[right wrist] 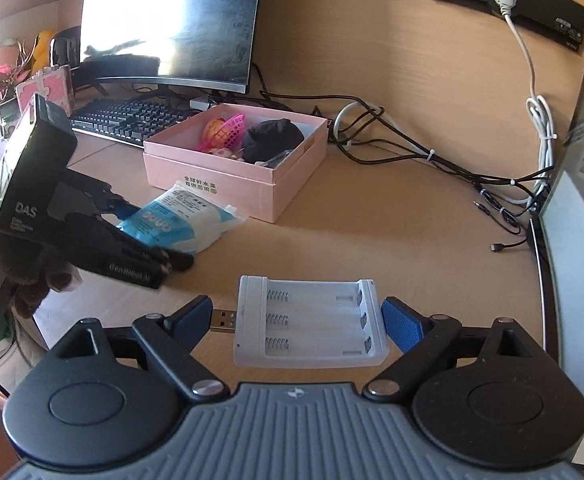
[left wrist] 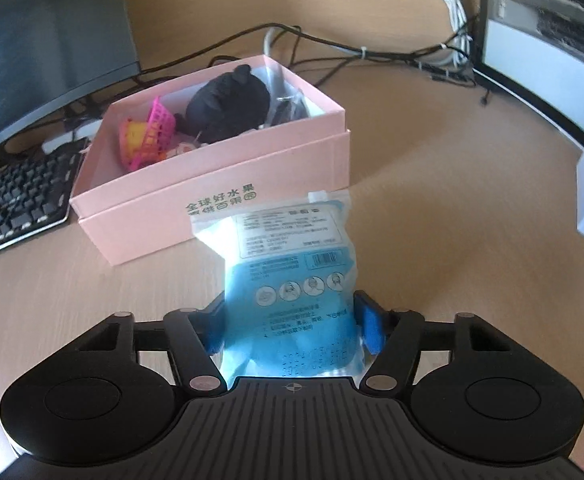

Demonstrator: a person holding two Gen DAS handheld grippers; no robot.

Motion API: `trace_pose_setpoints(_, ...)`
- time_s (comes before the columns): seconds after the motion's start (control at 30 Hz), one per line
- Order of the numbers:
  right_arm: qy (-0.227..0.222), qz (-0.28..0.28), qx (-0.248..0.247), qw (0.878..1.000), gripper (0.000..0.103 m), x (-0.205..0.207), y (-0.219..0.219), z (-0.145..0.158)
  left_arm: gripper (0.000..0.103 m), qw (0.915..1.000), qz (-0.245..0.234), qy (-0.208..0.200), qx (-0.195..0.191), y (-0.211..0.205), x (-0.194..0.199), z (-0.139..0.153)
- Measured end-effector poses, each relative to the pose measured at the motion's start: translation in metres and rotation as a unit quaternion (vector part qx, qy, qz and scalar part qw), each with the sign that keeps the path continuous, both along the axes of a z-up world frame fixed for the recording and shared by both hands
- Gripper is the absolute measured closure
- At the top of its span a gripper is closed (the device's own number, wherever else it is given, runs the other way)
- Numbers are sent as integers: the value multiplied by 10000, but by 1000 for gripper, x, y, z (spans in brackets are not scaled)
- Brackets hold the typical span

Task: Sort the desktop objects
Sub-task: 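Grasp the white battery charger with the right tool while the left tool holds the wet-wipe pack, then lift the wet-wipe pack and charger and carry both toward the pink box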

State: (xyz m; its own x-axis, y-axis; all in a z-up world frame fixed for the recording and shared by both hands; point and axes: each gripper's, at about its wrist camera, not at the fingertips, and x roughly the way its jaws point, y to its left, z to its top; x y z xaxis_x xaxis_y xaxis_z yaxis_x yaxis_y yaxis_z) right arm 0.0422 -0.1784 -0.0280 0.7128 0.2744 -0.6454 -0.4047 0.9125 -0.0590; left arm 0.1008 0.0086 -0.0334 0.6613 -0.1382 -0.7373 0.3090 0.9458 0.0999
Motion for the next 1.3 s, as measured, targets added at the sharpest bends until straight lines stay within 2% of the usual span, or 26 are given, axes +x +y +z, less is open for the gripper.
trace_pose_setpoints(0.1,-30,89,-60,9999,12,-1,1,2,42,9999,141,-14,-76,4,-8,4)
trace_pose_setpoints(0.23,-89,262,-45,9996,12,-1,6,5,43,9999,101,-73,-100,6,-30,14)
trace_pose_setpoints(0.37,-74,427,-54,9990,12,4,14,1,42,9998,140,106,-105,9,-51,13)
trace_pose_setpoints(0.5,-22,572,-49,9983,12,5,22,-4,35,9989,258,282,-260,14,-62,7)
trace_pose_setpoints(0.6,26,642,-48,9979,12,5,25,-7,25,9986,291,257,-347,14,-64,8)
trace_pose_setpoints(0.73,162,663,-102,9976,12,3,29,-15,24,9987,339,205,-311,12,-59,10)
trace_pose_setpoints(0.9,278,631,-163,9975,12,1,29,-23,27,9992,283,189,-202,5,-52,4)
trace_pose_setpoints(1.0,246,640,-214,9974,12,2,27,-21,41,9996,238,138,-36,1,-52,1)
trace_pose_setpoints(1.13,98,607,-226,9979,12,4,24,-12,45,9998,190,-9,-7,5,-58,11)
trace_pose_setpoints(1.23,-157,436,-96,9989,12,11,19,3,45,9989,325,-319,-76,13,-54,33)
trace_pose_setpoints(1.3,-510,313,33,9982,12,17,18,20,45,9962,427,-754,-108,18,-46,58)
